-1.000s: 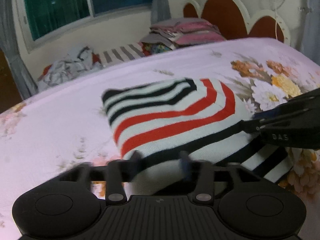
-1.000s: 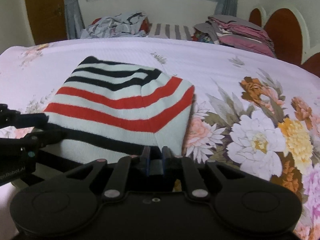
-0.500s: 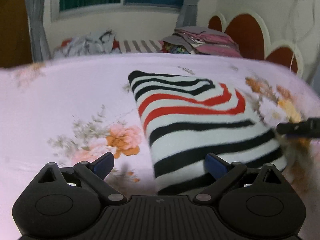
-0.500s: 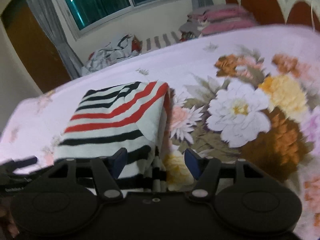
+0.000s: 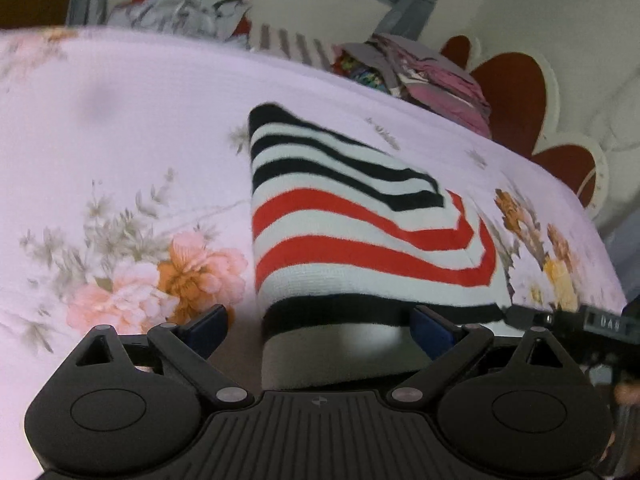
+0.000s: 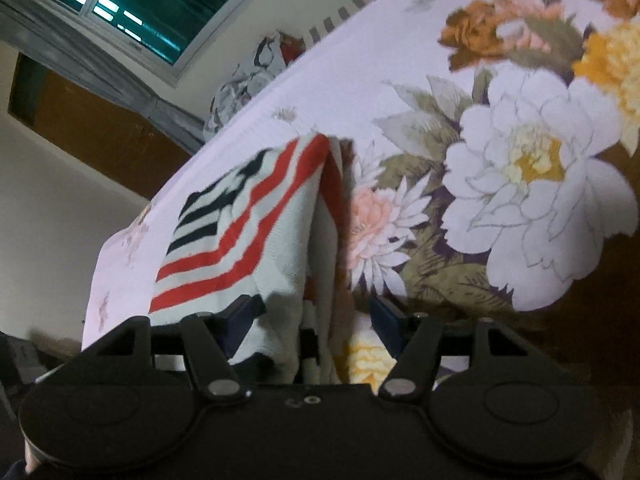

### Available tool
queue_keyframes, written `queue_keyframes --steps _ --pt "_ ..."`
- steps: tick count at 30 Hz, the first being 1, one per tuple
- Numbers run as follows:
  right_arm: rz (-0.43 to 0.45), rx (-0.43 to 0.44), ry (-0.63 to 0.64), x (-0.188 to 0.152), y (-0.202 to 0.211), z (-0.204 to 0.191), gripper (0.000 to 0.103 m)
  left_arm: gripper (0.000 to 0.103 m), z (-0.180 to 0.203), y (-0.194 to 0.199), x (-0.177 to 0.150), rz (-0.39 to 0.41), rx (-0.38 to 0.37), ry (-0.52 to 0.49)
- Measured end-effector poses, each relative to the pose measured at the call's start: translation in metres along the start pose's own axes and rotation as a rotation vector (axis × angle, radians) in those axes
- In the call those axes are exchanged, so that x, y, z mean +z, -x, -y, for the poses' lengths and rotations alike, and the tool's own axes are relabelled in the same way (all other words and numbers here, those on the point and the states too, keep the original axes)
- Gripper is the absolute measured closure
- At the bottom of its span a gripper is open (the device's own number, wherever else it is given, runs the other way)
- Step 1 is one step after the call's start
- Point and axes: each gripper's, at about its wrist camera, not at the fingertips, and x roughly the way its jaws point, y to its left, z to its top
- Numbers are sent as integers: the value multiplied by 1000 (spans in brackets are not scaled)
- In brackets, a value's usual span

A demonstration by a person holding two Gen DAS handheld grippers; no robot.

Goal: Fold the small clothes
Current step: 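Grasp the sweater edge with both grippers and fold it over the bundle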

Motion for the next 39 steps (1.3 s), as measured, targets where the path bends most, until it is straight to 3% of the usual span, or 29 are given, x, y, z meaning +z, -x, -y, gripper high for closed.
queue_keyframes --steps 2,4,15,19,22,26,39 --pt "-12 20 -4 3 -4 2 38 15 -2 -6 -1 -12 -6 33" --pt "-25 39 -23 5 -6 3 36 16 -2 -10 -3 -10 -13 53" --pt "-139 101 27 17 -31 -15 37 17 4 -27 -2 -11 -22 86" --pt "-141 82 74 21 -38 -20 54 22 11 -29 0 -16 -5 66" --pt "-125 48 151 16 -33 -27 59 31 21 -27 2 -17 32 14" --pt "-96 10 229 9 -29 -37 63 43 32 -21 4 -5 70 -52" --pt "-60 -45 272 2 -28 -53 67 46 36 -12 0 30 96 -111"
